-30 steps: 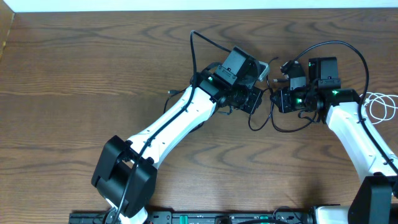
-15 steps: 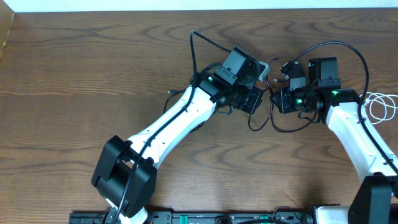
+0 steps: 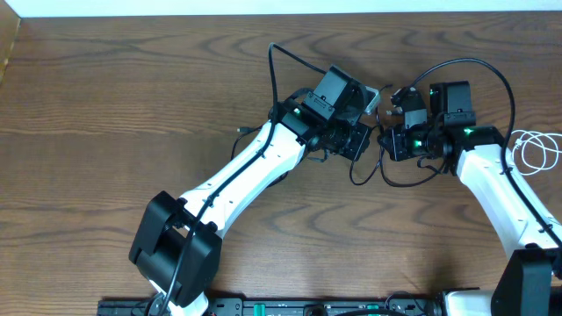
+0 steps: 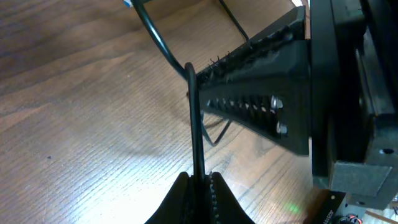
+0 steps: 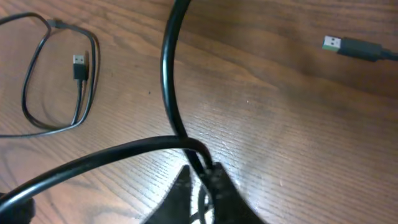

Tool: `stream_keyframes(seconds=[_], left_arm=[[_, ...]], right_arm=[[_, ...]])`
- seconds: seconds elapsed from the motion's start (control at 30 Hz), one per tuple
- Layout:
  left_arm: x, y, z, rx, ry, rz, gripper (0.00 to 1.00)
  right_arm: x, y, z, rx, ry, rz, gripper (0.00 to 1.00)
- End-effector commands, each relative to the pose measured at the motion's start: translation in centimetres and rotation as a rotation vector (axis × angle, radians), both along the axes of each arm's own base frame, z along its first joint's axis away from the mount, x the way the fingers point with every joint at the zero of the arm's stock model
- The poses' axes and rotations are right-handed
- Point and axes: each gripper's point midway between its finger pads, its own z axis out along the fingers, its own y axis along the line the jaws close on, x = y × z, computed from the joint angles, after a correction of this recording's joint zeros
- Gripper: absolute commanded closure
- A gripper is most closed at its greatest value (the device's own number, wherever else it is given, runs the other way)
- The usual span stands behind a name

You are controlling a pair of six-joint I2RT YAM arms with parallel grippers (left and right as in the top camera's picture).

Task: Untangle cables

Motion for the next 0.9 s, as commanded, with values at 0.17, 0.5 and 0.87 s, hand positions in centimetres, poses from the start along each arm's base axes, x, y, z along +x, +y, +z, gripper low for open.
stream_keyframes(seconds=[0.17,0.5,0.87], left_arm=[[0.1,0.0,0.0,-0.004,0.005,-0.006,0.93],[6.1,8.7,-2.2,0.286,-0.08,0.424,0.93],[4.0,7.2,-2.0,0.136,0.108,0.336,0.92]], right_arm=[[-0.4,0.1,-0.3,-0.007,0.009,0.009,0.99],[-4.2,-1.8,-2.5,-0.114,0.191,-0.029,0.99],[-2.3,0.5,-1.0,0.041,0.152,-0.08,0.82]])
